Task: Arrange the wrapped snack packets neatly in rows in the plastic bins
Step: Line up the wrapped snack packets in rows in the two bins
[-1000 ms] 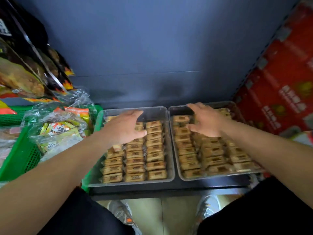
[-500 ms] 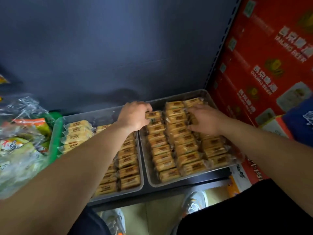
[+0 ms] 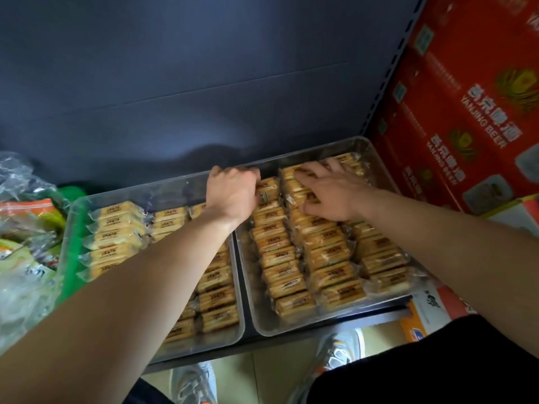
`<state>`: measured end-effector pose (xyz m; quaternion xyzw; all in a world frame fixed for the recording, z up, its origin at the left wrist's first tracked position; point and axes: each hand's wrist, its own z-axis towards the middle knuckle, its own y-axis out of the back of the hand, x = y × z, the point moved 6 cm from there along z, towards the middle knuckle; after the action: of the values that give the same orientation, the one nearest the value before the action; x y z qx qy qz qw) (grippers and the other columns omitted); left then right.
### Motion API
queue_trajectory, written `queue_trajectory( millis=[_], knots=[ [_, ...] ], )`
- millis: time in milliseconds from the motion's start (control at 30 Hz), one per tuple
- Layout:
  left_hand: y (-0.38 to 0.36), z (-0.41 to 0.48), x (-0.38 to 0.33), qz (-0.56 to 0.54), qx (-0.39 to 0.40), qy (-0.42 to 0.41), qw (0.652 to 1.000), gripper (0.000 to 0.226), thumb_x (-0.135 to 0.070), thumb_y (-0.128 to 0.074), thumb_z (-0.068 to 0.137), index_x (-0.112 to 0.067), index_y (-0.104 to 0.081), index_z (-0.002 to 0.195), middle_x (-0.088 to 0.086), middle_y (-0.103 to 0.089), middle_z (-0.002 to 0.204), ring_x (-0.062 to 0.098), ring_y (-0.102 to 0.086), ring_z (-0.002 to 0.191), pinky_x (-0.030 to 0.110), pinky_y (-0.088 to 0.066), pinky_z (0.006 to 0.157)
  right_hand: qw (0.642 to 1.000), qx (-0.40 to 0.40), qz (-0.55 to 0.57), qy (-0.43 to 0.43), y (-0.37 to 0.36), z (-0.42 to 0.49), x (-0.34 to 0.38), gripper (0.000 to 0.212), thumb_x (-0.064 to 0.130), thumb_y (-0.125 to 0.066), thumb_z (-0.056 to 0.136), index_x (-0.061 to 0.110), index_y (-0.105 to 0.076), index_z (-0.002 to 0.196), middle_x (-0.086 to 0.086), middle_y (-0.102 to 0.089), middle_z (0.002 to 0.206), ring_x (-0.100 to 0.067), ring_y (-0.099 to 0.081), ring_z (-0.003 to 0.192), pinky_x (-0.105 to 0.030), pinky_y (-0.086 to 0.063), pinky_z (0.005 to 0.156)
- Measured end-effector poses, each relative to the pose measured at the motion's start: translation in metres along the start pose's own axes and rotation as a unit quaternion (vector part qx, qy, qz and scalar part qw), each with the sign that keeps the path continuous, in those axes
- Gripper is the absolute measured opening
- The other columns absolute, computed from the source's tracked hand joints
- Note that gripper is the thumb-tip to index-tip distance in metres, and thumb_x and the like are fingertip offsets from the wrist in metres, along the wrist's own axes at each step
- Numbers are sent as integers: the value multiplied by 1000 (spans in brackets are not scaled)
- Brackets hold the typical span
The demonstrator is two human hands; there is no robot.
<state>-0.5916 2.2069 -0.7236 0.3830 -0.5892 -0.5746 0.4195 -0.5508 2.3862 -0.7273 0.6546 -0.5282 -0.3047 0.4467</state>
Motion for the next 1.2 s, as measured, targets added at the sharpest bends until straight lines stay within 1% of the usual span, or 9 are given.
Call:
queue_trajectory(
  millis=[233,333,433,567,667,800,1000,1067,1200],
  knots=[
    [0,0,1,20,5,-5,1000,11,-29,-67,93,-27,-74,102,-1,-75,87,23,-69,84,36,-41,93,1000,-3,-19,16,-14,3,8,83,63,-37,99,23,0,163,4,2,170,-27,4,155,-49,-3,124],
    [4,-5,0,18,13,-7,1000,17,-32,-62,95,-27,-75,104,-1,-75,94,23,-69,87,37,-41,94,1000,9,-5,8,-18,3,8,83,65,-32,100,25,5,162,4,9,169,-26,11,155,-49,2,123],
    [13,-13,-6,-20,7,-27,999,26,-35,-57,97,-26,-72,115,-1,-73,112,22,-68,99,39,-42,99,999,-32,-18,10,-16,-2,8,82,67,-23,100,23,8,162,1,15,169,-24,17,154,-48,5,124],
    [14,-25,-21,-68,50,-84,993,52,-39,-60,97,-20,-52,145,1,-55,147,23,-54,133,42,-37,116,999,-25,-30,-8,-29,-11,-3,80,66,-9,100,20,25,156,-1,33,163,-18,31,149,-48,10,125],
    [7,-29,-33,-78,90,-108,987,72,-45,-56,98,-17,-29,158,4,-32,164,25,-35,148,44,-25,124,999,-22,-23,-16,-38,-9,-7,77,64,-7,101,19,26,155,0,36,160,-17,34,147,-49,9,125],
    [0,-30,-48,-62,109,-137,983,78,-54,-43,102,-14,-14,162,7,-12,169,25,-20,154,43,-16,126,999,-37,10,-17,-45,-3,-3,75,60,-10,103,19,26,155,0,36,160,-17,35,147,-51,8,125],
    [2,-26,-53,-56,94,-126,986,82,-58,-42,101,-12,-11,161,11,-7,169,29,-12,155,43,-13,126,996,-72,53,4,-29,-15,-16,76,59,-19,104,19,12,160,3,24,166,-16,23,152,-43,9,125],
    [1,-26,-61,-59,103,-137,983,84,-59,-38,101,-12,-4,162,11,2,170,28,-3,156,45,-8,127,992,-91,73,-38,-27,-27,-36,77,58,-21,104,16,11,161,-1,21,167,-17,20,153,-41,6,126],
    [-16,-25,-85,-37,151,-148,977,86,-66,-16,101,-11,14,160,12,21,166,26,18,153,43,10,124,992,-36,81,-94,-47,-38,-54,79,58,-17,105,12,19,158,-6,28,165,-18,24,152,-41,5,127]
  ],
)
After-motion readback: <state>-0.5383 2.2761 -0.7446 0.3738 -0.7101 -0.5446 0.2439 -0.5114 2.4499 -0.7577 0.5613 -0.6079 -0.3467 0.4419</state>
